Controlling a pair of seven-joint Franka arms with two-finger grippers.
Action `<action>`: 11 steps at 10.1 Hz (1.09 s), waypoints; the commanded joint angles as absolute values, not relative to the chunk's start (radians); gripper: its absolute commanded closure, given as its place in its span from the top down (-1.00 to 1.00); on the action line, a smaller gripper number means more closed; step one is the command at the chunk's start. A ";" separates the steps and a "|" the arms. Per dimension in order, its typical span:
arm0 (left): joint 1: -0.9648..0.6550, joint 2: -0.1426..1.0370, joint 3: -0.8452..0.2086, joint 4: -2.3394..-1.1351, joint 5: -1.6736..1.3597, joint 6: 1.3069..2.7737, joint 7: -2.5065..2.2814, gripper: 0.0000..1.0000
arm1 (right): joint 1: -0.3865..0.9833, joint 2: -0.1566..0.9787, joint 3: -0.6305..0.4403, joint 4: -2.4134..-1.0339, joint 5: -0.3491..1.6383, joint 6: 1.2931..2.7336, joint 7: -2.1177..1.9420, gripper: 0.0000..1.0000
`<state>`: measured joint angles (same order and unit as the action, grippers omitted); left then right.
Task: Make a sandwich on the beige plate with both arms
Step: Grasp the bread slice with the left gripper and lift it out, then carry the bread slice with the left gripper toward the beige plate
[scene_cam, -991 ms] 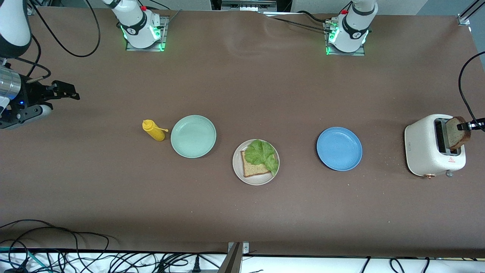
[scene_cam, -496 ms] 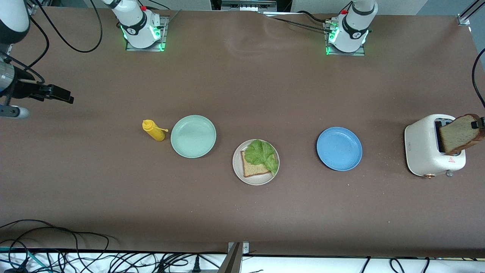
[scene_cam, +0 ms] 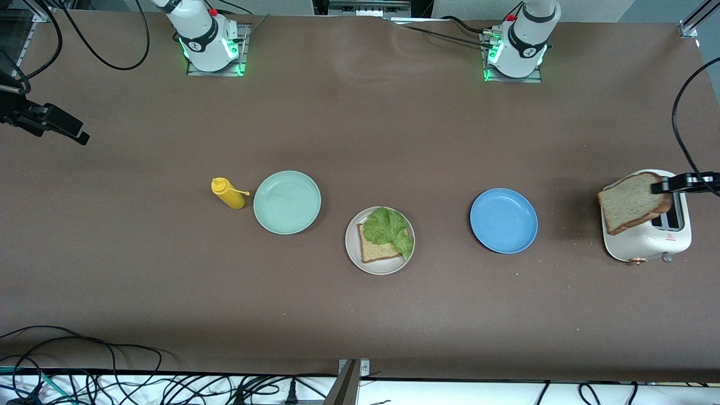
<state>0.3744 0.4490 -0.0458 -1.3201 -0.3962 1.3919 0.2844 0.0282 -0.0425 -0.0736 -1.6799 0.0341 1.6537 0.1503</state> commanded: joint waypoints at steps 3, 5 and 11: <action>0.319 0.616 -0.049 -1.308 -0.756 1.290 0.268 -1.00 | 0.048 -0.034 -0.097 -1.694 0.041 1.615 0.155 1.00; 0.215 0.638 -0.049 -1.313 -0.825 1.304 0.255 -1.00 | 0.052 -0.035 -0.092 -1.689 0.038 1.612 0.155 1.00; 0.097 0.655 -0.051 -1.339 -0.983 1.404 0.180 -1.00 | 0.081 0.006 -0.084 -1.631 0.029 1.609 0.091 1.00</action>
<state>0.1273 0.6544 -0.0586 -1.3365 -0.9253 1.3862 0.1978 0.0728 -0.0194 -0.0812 -1.6687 0.0326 1.6276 0.1108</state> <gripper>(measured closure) 0.912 0.000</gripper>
